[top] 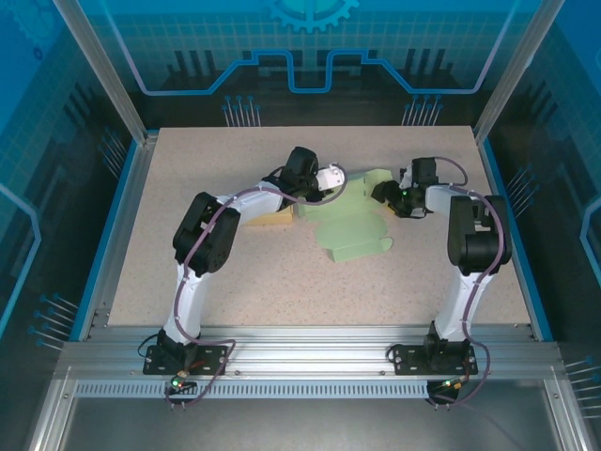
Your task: Fold the paper box
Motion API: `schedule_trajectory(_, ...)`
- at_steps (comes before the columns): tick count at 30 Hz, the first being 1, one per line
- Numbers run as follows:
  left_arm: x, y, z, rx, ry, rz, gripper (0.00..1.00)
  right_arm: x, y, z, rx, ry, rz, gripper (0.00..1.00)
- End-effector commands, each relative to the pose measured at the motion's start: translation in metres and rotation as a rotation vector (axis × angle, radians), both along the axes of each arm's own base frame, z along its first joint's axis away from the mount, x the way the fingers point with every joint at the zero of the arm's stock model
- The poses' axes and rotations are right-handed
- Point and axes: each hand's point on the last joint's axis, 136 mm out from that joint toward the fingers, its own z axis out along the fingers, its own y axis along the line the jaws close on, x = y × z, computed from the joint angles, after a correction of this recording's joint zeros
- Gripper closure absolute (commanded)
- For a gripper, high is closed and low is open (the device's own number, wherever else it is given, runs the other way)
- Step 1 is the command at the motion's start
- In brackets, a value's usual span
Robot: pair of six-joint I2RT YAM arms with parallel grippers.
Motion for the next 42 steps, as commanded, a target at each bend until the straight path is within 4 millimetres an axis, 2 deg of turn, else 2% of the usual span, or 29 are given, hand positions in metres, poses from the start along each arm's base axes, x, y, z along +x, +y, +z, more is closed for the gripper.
schedule_trajectory(1, -0.009, 0.005, -0.006, -0.063, 0.075, -0.006, 0.73, -0.006, 0.008, 0.000, -0.002, 0.026, 0.008, 0.39)
schedule_trajectory(6, -0.009, 0.008, 0.000, -0.121, 0.095, -0.015, 0.75, -0.006, 0.007, -0.005, -0.001, 0.034, -0.001, 0.39)
schedule_trajectory(11, -0.010, 0.007, -0.003, -0.121, 0.101, -0.025, 0.74, 0.003, 0.018, -0.001, 0.061, -0.019, 0.026, 0.43)
schedule_trajectory(15, -0.011, 0.007, -0.004, -0.111, 0.101, -0.029, 0.74, 0.012, 0.028, 0.012, 0.110, -0.096, 0.062, 0.51)
schedule_trajectory(21, -0.006, 0.009, -0.002, -0.062, 0.078, -0.008, 0.74, 0.018, 0.038, 0.035, 0.122, -0.181, 0.105, 0.56)
schedule_trajectory(28, -0.006, -0.003, -0.006, 0.036, 0.038, -0.006, 0.73, 0.015, 0.049, 0.041, 0.132, -0.198, 0.130, 0.62)
schedule_trajectory(34, -0.005, -0.012, -0.012, 0.116, 0.006, 0.007, 0.73, 0.005, 0.055, 0.030, 0.146, -0.176, 0.124, 0.66)
schedule_trajectory(42, -0.008, -0.017, -0.021, 0.222, -0.084, -0.005, 0.72, 0.001, 0.065, 0.001, 0.216, -0.123, 0.109, 0.73)
